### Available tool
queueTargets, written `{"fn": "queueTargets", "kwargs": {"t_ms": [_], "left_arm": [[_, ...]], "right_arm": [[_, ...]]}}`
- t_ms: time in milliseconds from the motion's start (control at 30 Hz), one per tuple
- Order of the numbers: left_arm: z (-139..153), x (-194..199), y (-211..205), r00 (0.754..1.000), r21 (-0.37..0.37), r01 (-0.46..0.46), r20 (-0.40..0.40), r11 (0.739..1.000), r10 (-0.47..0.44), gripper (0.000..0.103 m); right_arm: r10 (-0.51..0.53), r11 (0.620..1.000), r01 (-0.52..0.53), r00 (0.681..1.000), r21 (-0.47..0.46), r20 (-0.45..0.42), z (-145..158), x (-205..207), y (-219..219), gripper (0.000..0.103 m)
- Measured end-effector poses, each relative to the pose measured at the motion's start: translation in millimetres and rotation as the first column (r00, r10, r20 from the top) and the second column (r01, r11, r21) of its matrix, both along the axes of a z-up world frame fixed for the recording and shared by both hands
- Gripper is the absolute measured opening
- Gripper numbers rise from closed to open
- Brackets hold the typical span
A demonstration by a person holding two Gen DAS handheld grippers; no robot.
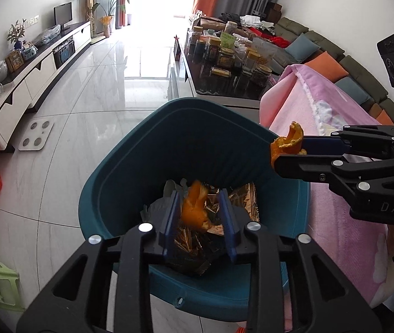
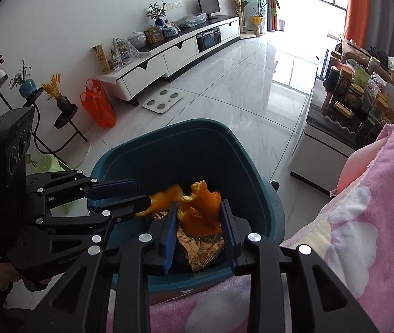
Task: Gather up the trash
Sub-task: 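Open both tools to drop the orange peels into the bin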
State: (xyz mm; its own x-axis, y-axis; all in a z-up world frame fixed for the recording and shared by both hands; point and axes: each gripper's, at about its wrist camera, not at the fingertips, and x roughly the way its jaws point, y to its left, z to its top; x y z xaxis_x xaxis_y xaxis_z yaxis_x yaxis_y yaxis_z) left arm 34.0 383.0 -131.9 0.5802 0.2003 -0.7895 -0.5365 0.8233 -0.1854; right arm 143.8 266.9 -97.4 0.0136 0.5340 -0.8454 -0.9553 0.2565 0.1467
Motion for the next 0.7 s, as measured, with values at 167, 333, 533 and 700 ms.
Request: {"fn": "queueTargets", "kwargs": {"t_ms": [167,333,533,700], "left_arm": [[1.8,5.5,0.6,1.000,0.020,-0.002,0.010,1.000,0.002,0.044],[14.9,-9.0,5.7,0.998,0.057,-0.043,0.049,0.997,0.041,0.059],[38.2,-28.3,9.8,0.991,0.087,-0.095,0.103,0.992,0.086,0.066],[59.8,-40.2,-1.7,0.984,0.104,-0.085,0.167,0.991,0.067,0.079]], "right_arm": [[-0.008,1.000,0.009,1.000,0.019,-0.015,1.3,5.2,-1.5,0.033],[-0.024,0.998,0.027,0.999,0.059,-0.040,8.4,8.8,-6.7,0.047],[-0.028,0.995,0.031,0.999,0.097,-0.038,19.6,4.1,-12.3,0.049],[-0.062,0.984,0.061,0.998,0.165,0.001,41.0,-2.9,-38.0,0.061]]}}
